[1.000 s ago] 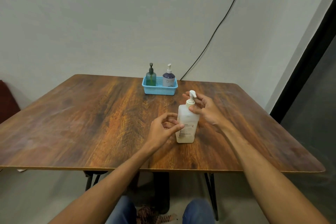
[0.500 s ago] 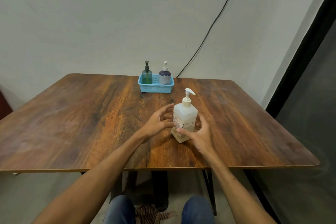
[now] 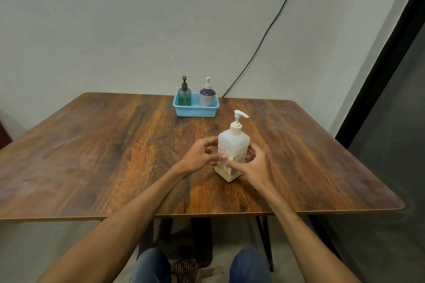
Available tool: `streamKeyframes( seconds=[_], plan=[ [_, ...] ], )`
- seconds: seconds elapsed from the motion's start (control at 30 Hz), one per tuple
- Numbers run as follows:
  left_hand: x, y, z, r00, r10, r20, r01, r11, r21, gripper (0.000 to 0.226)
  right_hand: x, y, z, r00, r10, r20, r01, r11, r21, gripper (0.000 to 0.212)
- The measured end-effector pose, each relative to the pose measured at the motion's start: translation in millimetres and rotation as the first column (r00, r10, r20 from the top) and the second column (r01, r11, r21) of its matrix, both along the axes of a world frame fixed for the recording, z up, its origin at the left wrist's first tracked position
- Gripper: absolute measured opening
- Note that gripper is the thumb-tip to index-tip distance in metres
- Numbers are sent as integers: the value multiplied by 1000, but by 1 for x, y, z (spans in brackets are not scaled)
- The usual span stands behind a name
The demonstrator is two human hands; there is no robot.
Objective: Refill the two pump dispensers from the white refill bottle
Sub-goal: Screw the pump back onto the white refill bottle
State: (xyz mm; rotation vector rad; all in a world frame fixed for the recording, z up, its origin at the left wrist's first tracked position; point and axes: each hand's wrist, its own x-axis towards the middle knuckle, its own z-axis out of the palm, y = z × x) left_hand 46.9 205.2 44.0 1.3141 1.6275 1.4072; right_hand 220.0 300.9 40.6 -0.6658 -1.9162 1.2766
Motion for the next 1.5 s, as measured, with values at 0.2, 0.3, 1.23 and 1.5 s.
streamKeyframes(
  seconds=[0.2,0.3,1.23,1.5],
  plan=[
    [-7,2,11,992,43,-122,-40,999,25,63,-3,14,13,996,90,29,-91,995,36,71],
    [-13,8,16,981,30,-192,-26,999,20,65,-8,27,17,989,133,61,-136,990,36,71],
    [-127,247,238,969,142,-204,-145,989,-1,88,-125,250,275,962,146,230,-105,977,-183,71],
    [-95,349,228,971,204,-126,-210,977,-39,79,-99,348,285,940,113,321,-73,989,-132,68]
  ],
)
